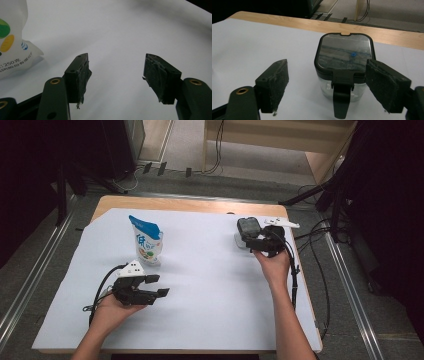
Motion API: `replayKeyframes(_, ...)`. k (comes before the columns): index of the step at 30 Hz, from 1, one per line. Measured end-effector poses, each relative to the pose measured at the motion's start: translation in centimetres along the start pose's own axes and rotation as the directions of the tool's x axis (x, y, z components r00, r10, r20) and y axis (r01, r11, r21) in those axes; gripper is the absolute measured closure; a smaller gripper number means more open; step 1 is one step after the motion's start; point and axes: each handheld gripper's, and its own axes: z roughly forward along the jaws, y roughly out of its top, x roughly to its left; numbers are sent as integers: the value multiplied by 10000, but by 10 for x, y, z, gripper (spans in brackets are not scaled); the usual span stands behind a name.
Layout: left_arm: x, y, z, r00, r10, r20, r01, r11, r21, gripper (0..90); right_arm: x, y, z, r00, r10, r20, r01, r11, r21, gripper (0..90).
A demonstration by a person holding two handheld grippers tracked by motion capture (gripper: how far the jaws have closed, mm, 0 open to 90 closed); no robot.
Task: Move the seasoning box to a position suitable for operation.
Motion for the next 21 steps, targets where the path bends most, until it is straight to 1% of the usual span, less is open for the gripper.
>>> replayKeyframes(2, 0, -1, 0, 10000, 58, -39, -58, 9999, 117, 379, -2, 1, 1, 9999, -77, 118, 78, 9999, -76, 149)
replayKeyframes(3, -1, -2, -1, 10000, 7, -50, -6, 9999, 131, 379, -3, 1, 2, 9996, -137, 234, 139, 9999, -67, 148)
replayKeyframes(4, -1, -3, -1, 10000, -12, -65, 13, 9999, 137, 379, -4, 1, 4, 9996, -155, 235, 156, 9999, -26, 130)
replayKeyframes(5, -1, -3, -2, 9999, 2, -119, 0, 9998, 175, 379, -6, 2, 7, 9997, -83, 242, 83, 10000, -10, 92)
replayKeyframes(6, -2, -4, -2, 9999, -36, -106, 37, 9999, 114, 379, -7, 1, 10, 9998, -3, 202, 4, 10000, -20, 67)
replayKeyframes(7, -2, -5, -3, 9998, -37, -176, 40, 9999, 157, 378, -8, 0, 14, 9998, 93, 185, -94, 10000, 25, 46)
replayKeyframes(8, -3, -6, -4, 9999, -55, -162, 58, 9999, 155, 378, -9, 0, 18, 9996, 175, 216, -178, 9998, 129, 11)
replayKeyframes(9, -4, -7, -4, 9997, -45, -227, 49, 9998, 173, 378, -9, -1, 22, 9992, 239, 321, -245, 9995, 212, 0)
replayKeyframes(10, -4, -8, -5, 9998, -64, -210, 68, 9998, 191, 378, -9, -2, 26, 9990, 271, 363, -281, 9992, 274, 0)
replayKeyframes(12, -5, -9, -7, 9994, -96, -329, 102, 9998, 171, 378, -8, -4, 33, 9991, 265, 332, -275, 9992, 275, 0)
replayKeyframes(13, -4, -10, -8, 9996, -72, -289, 78, 9998, 208, 378, -7, -4, 37, 9989, 257, 402, -268, 9992, 282, 0)
replayKeyframes(15, -4, -12, -9, 9993, -139, -346, 146, 9997, 190, 378, -7, -5, 43, 9979, 287, 573, -302, 9992, 252, 0)
replayKeyframes(16, -4, -13, -10, 9991, -171, -389, 178, 9997, 178, 378, -7, -5, 46, 9978, 314, 587, -329, 9992, 245, 0)
replayKeyframes(21, -4, -16, -12, 9986, -250, -467, 258, 9996, 151, 378, -11, -11, 60, 9963, 450, 734, -490, 9973, 545, 18)
